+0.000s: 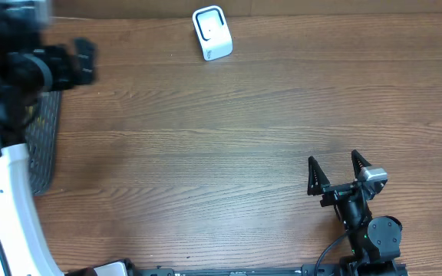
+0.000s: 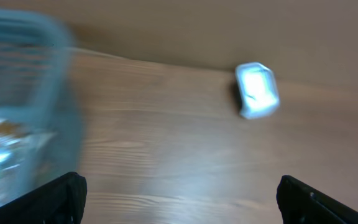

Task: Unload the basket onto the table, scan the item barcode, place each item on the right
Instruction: 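Reach the left gripper into the grey basket toward the yellow bottle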

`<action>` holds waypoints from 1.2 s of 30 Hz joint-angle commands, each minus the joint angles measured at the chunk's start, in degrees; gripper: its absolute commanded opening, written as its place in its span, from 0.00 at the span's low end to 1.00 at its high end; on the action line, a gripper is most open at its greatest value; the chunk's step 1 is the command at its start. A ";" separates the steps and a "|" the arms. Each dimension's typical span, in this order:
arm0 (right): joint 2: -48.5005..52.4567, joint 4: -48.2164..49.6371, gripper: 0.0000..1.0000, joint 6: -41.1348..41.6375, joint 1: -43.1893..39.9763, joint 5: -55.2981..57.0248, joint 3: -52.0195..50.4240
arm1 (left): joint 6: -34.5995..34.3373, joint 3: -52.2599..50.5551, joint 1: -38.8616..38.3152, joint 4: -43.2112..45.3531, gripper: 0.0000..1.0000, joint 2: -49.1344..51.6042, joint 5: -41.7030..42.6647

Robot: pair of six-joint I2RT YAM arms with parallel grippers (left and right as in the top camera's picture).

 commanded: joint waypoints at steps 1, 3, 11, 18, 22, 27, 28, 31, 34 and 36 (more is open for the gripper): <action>-0.46 0.15 1.00 0.24 -0.26 0.28 -0.59 | -3.39 1.20 7.43 0.83 1.00 0.35 -3.13; -0.46 0.13 1.00 0.24 -0.26 0.28 -0.59 | -4.35 1.20 11.91 1.95 1.00 1.18 -2.91; -0.46 0.13 1.00 0.24 -0.26 0.28 -0.59 | -5.27 1.20 23.08 4.63 1.00 8.09 -2.25; -0.46 0.15 1.00 0.24 -0.26 0.28 -0.59 | -4.55 1.18 23.71 5.66 0.99 16.41 -2.23; -0.46 0.15 1.00 0.24 -0.26 0.28 -0.59 | -4.52 1.20 23.71 7.65 1.00 20.61 -2.23; -0.46 0.15 1.00 0.24 -0.26 0.28 -0.59 | -3.48 1.18 23.71 9.90 0.99 23.96 -2.25; -0.46 0.15 1.00 0.24 -0.26 0.28 -0.59 | -3.48 1.18 23.71 10.19 0.99 24.50 -2.25; -0.46 0.15 1.00 0.24 -0.26 0.28 -0.59 | -2.51 1.18 23.67 10.78 1.00 26.62 -2.21; -0.46 0.15 1.00 0.24 -0.26 0.28 -0.59 | -1.16 1.18 23.67 10.67 0.99 28.87 -2.25; -0.46 0.15 1.00 0.24 -0.26 0.28 -0.59 | -0.48 1.18 23.67 10.62 1.00 30.38 -2.23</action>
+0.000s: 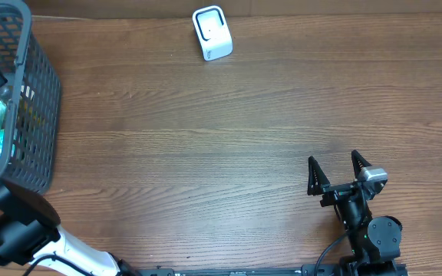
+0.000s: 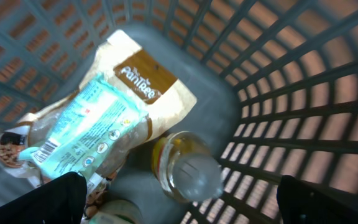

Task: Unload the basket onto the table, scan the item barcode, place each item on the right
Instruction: 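Reach the left gripper into the grey basket toward the yellow bottle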

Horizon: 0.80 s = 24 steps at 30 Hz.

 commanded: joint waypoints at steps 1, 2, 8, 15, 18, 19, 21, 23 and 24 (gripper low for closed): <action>-0.46 0.13 1.00 0.22 -0.26 0.28 -0.59 | 2.71 0.87 -0.02 0.07 1.00 3.61 -0.07; -0.46 0.13 1.00 0.22 -0.26 0.28 -0.59 | 2.71 0.87 -0.02 0.07 1.00 4.39 0.02; -0.46 0.13 1.00 0.22 -0.26 0.31 -0.59 | 3.80 0.87 -0.04 0.02 0.95 8.13 4.74; -0.46 0.13 1.00 0.22 -0.26 0.28 -0.59 | 4.52 0.87 -0.13 -0.68 0.85 11.93 5.92; -0.46 0.13 1.00 0.22 -0.26 0.28 -0.59 | 4.85 0.87 -0.42 -0.85 0.79 12.81 5.88; -0.46 0.13 1.00 0.22 -0.26 0.28 -0.59 | 4.85 0.87 -0.42 -0.85 0.77 12.83 5.88; -0.46 0.13 1.00 0.22 -0.26 0.28 -0.59 | 4.83 0.87 -0.46 -0.74 0.74 12.81 5.88; -0.46 0.13 1.00 0.22 -0.26 0.28 -0.59 | 4.85 0.87 -0.44 -0.55 0.68 12.79 5.88; -0.46 0.13 1.00 0.22 -0.26 0.28 -0.59 | 4.85 0.87 -0.44 -0.57 0.64 12.79 5.77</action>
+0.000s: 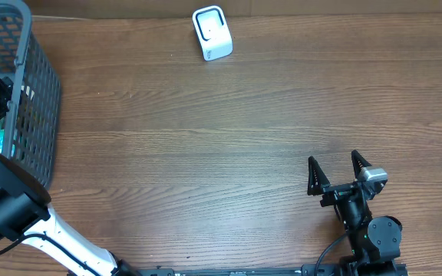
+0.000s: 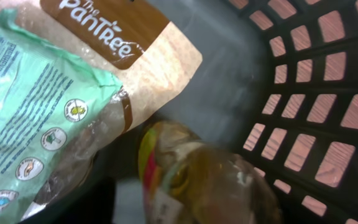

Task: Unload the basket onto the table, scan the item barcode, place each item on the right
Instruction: 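Reach the left gripper into the grey basket toward the yellow bottle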

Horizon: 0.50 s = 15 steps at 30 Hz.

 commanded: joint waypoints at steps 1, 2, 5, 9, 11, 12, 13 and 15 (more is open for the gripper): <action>-0.46 0.13 1.00 0.22 -0.26 0.33 -0.59 | 1.16 0.79 -0.44 -0.07 0.59 0.52 0.33; -0.46 0.13 1.00 0.22 -0.26 0.33 -0.59 | 1.16 0.79 -0.44 -0.04 0.57 0.52 0.04; -0.46 0.11 1.00 0.22 -0.26 0.33 -0.59 | 1.16 0.90 -0.46 0.55 0.47 0.50 0.09; -0.46 0.11 1.00 0.22 -0.26 0.33 -0.59 | 1.14 2.21 -0.44 0.48 0.36 0.04 0.04; -0.46 0.13 1.00 0.22 -0.26 0.33 -0.59 | 1.11 3.50 -0.44 0.33 0.33 -0.74 0.07; -0.46 0.13 1.00 0.22 -0.26 0.33 -0.59 | 0.68 4.76 -0.44 0.26 0.32 -1.70 0.04; -0.46 0.13 1.00 0.22 -0.26 0.33 -0.59 | 0.11 5.70 -0.44 0.15 0.32 -2.40 0.00; -0.46 0.13 1.00 0.22 -0.26 0.35 -0.59 | -1.38 8.00 -0.44 -0.13 0.31 -4.11 0.00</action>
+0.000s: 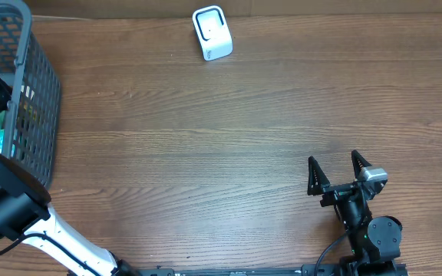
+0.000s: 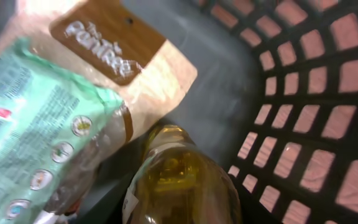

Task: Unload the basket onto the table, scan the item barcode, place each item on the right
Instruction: 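Reach the left gripper into the grey basket toward the yellow bottle, then grasp the yellow-capped bottle and lift it out of the basket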

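Observation:
The grey mesh basket [image 1: 37, 92] stands at the table's far left, and my left gripper is down inside it. In the left wrist view a bottle of yellow liquid [image 2: 185, 186] fills the bottom middle, right against the camera. No fingers show there, so the jaws' state cannot be read. Beside the bottle lie a tan and brown "The Pantree" bag [image 2: 123, 56] and a teal packet [image 2: 30, 130]. The white barcode scanner [image 1: 212, 32] sits at the table's far edge. My right gripper [image 1: 334, 167] stands open and empty at the front right.
The basket's dark lattice wall [image 2: 303, 106] rises close on the right of the bottle. Bare wooden table [image 1: 221, 138] lies between the basket, the scanner and the right arm.
The left wrist camera sits slightly closer over the bottle, which now looks sharper and larger. The bag and packet have shifted a little in view. The right arm has not moved.
The left gripper was open above the table beside the basket, with the scanner ahead. Then it hung open over the basket's contents. Then it was low over the bottle, its fingers out of view, and it stays there now. The right arm rested open throughout.

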`<action>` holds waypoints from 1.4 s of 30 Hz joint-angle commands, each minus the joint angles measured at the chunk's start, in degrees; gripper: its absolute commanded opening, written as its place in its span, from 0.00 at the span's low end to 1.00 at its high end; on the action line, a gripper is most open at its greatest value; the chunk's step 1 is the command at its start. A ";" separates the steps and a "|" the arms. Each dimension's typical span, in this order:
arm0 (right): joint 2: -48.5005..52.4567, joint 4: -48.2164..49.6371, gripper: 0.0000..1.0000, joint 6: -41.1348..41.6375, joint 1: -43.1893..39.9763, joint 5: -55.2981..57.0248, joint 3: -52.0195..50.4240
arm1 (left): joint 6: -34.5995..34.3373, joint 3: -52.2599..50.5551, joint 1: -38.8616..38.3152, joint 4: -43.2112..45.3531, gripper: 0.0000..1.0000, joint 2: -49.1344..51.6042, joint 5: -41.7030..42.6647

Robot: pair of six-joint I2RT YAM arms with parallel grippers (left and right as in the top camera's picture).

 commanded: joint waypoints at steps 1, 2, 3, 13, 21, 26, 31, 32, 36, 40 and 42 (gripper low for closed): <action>-0.46 0.15 1.00 0.24 -0.26 0.28 -0.59 | -2.75 6.71 -0.44 0.07 0.30 -5.16 0.11; -0.46 0.15 1.00 0.24 -0.26 0.31 -0.59 | -3.91 7.89 -0.44 0.09 0.29 -6.29 0.09; -0.46 0.15 1.00 0.24 -0.26 0.28 -0.59 | -4.87 8.92 -0.44 0.07 0.28 -7.21 -0.13; -0.46 0.13 1.00 0.24 -0.26 0.28 -0.59 | -13.49 17.27 -1.33 0.02 0.26 -21.81 -1.16; -0.46 0.15 1.00 0.24 -0.26 0.31 -0.59 | -14.75 17.27 -9.81 -4.44 0.25 -32.39 -3.85; -0.46 0.15 1.00 0.24 -0.26 0.28 -0.59 | -14.71 17.25 -20.17 -12.26 0.24 -35.10 -7.50; -0.46 0.15 1.00 0.24 -0.26 0.28 -0.59 | -14.75 17.05 -31.36 -21.00 0.23 -34.03 -10.99; -0.46 0.15 1.00 0.24 -0.26 0.31 -0.59 | -14.75 17.03 -33.70 -22.40 0.23 -33.42 -11.98; -0.46 0.15 1.00 0.24 -0.26 0.28 -0.59 | -14.78 16.31 -42.49 -25.29 0.23 -30.25 -13.90; -0.46 0.15 1.00 0.24 -0.26 0.28 -0.59 | -16.46 14.29 -50.45 -26.08 0.25 -26.36 -17.11; -0.46 0.15 1.00 0.24 -0.26 0.31 -0.59 | -18.18 12.57 -54.29 -25.68 0.25 -24.28 -18.73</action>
